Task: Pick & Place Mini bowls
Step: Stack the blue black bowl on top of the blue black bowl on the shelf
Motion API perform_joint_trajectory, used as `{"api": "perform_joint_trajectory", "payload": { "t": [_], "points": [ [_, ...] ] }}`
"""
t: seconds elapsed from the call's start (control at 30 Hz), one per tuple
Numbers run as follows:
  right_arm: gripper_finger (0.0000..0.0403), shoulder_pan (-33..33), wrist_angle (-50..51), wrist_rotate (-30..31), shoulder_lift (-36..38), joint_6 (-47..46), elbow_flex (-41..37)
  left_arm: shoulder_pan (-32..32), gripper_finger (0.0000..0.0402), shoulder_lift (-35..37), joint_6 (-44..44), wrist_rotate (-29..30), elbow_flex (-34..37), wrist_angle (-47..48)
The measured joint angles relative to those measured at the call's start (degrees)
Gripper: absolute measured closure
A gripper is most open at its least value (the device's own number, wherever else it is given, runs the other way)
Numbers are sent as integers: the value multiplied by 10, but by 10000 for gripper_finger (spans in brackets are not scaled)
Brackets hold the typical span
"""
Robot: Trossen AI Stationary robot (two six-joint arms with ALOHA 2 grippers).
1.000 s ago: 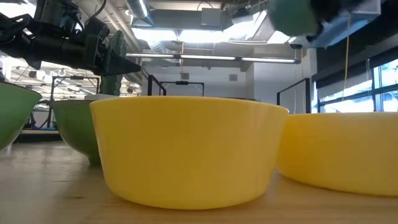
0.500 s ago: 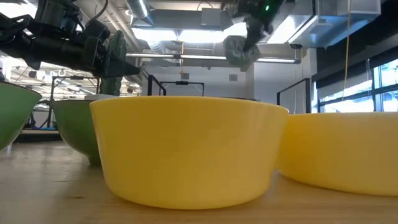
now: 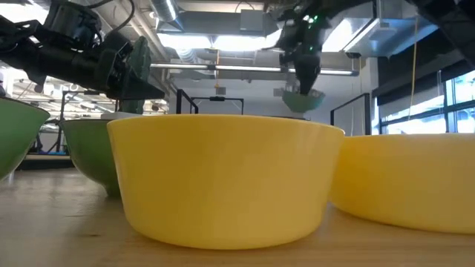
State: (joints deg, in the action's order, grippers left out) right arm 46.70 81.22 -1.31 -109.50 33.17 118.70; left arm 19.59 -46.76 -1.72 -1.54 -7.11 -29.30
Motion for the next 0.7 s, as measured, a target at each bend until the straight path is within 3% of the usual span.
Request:
{"api": "perform_joint_trajectory", "payload": {
  "t": [0.7],
  "points": [
    [389, 30, -2, -4, -87, 20, -1, 0, 396, 0, 5, 0, 0, -10]
  ]
}}
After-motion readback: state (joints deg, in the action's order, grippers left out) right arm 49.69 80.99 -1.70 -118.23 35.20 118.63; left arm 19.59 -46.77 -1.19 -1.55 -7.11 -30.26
